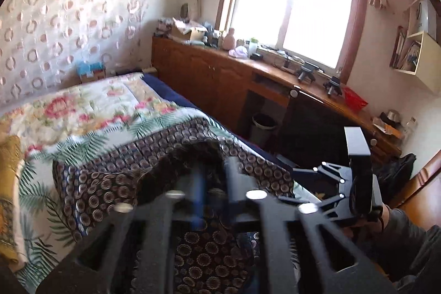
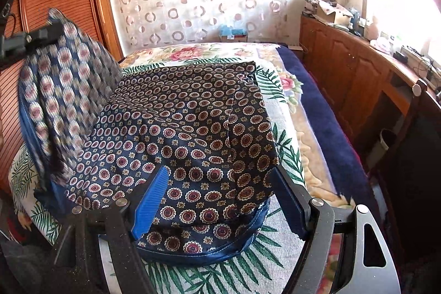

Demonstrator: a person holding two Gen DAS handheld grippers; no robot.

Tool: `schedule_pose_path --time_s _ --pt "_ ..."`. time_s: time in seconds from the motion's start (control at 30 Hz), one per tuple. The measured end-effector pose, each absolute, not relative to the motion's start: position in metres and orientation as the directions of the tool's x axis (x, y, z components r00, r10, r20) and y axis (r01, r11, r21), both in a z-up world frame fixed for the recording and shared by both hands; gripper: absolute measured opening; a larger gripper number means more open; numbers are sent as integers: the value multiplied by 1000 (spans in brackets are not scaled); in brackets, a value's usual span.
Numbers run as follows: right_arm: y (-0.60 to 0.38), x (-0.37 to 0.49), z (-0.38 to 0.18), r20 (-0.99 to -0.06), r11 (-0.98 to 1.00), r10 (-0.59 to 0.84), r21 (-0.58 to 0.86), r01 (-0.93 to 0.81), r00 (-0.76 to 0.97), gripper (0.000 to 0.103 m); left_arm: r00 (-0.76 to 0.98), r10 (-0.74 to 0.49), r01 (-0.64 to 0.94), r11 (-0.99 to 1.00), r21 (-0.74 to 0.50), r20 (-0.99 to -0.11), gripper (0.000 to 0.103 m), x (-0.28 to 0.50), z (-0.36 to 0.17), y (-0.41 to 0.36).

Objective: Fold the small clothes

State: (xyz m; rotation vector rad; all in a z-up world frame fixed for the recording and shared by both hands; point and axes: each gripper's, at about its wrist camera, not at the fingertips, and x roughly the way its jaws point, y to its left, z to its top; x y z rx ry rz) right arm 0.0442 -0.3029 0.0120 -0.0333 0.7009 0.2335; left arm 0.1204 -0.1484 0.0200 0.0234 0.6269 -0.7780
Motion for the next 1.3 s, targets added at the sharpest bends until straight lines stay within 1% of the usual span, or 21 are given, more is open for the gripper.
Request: schedule_pose_path --time_s 0.03,0.07,0.13,0.37,0.67,0.77,0.8,0.83,0.87,0.9,1.0,1.07,1.23,1.3 --pt "-302 45 12 -642 973 201 45 -225 740 79 546 -644 652 728 -210 -536 48 120 18 -144" --pt "-303 47 13 -642 973 201 45 -226 740 79 555 -634 643 737 -206 -538 51 120 16 -139" --pt "-305 51 14 -640 972 204 44 -230 740 79 567 -620 628 751 -203 -542 62 119 14 -133" --pt "-292 61 17 -638 963 224 28 -268 737 79 634 -540 541 821 -181 -554 64 116 1 -97" --pt "-255 112 -4 -708 931 241 -25 -364 664 79 663 -450 436 882 -179 -598 64 118 -32 -53" --pt "-243 129 -12 -730 920 225 -58 -388 645 70 662 -437 416 890 -187 -610 64 121 -39 -46" --pt "-240 133 -12 -732 916 224 -67 -396 643 62 661 -435 412 892 -189 -611 64 121 -41 -44" --pt "-236 137 -12 -732 910 232 -70 -408 641 57 661 -434 410 892 -190 -612 64 121 -43 -41" --pt "-233 139 -11 -730 904 242 -69 -421 640 47 661 -432 407 893 -192 -613 64 121 -46 -38" --pt "-230 140 -9 -726 898 254 -69 -434 639 32 660 -432 405 894 -193 -614 64 120 -47 -38" --pt "-225 140 -7 -713 885 276 -72 -459 644 5 661 -430 402 895 -194 -615 64 119 -50 -37" --pt "-224 133 0 -678 883 304 -64 -466 669 3 665 -427 402 896 -188 -613 64 118 -51 -37" --pt "-240 105 30 -580 894 337 -50 -445 742 2 668 -432 402 895 -194 -606 64 113 -51 -35" --pt "-251 98 38 -565 902 329 -49 -429 757 2 670 -434 402 894 -197 -602 64 112 -50 -35"
